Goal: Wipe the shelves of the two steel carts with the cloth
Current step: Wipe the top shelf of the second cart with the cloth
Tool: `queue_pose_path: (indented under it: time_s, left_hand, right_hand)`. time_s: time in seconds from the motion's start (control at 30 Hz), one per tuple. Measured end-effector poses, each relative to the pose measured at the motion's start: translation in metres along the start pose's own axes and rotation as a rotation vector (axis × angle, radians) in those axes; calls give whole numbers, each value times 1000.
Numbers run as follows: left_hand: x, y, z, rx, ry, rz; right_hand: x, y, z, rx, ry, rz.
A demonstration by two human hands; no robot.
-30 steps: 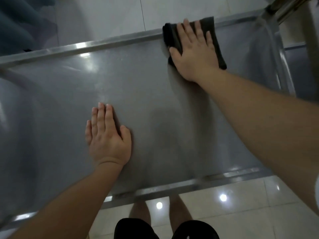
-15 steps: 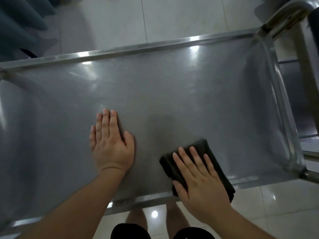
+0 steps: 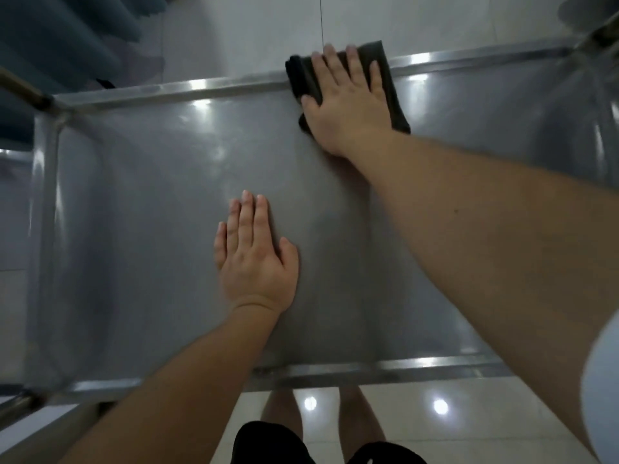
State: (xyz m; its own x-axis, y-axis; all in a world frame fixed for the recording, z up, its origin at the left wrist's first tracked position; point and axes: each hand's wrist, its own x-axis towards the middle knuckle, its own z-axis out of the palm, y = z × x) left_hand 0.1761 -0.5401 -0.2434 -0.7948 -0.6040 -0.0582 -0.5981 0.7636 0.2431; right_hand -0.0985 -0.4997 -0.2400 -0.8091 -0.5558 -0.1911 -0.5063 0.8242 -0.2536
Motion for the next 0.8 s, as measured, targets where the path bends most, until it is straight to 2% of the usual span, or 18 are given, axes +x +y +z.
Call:
queue_pose_path:
  time_s: [0.17,0.37,0.57,0.6,0.67,0.73,0.8]
  left_hand:
    - [1,-1,-2,-26,-22,9]
    - [1,-6,-11,-153,-80,17]
    - [10,-31,-49,-581,-218,16]
    - [9,-46,-55,-552,-204,55]
    - [2,-88,-65,-297,-106,130]
    - [-5,-133,-72,-106,-53,100]
    - [-11,-163,-72,-29,-62,48]
  right_hand:
    - [-53,3,10,15,-8,-48]
    - [-224,-15,43,-2,29,-42]
    - [-364,-47,70,-67,-112,-100]
    - [-371,-51,71,-74,-121,-93]
    - [-372,-55,69,-93,-137,-72]
    - [-364,-59,68,-117,-144,-56]
    - [-349,-65,68,-114,-143,-31]
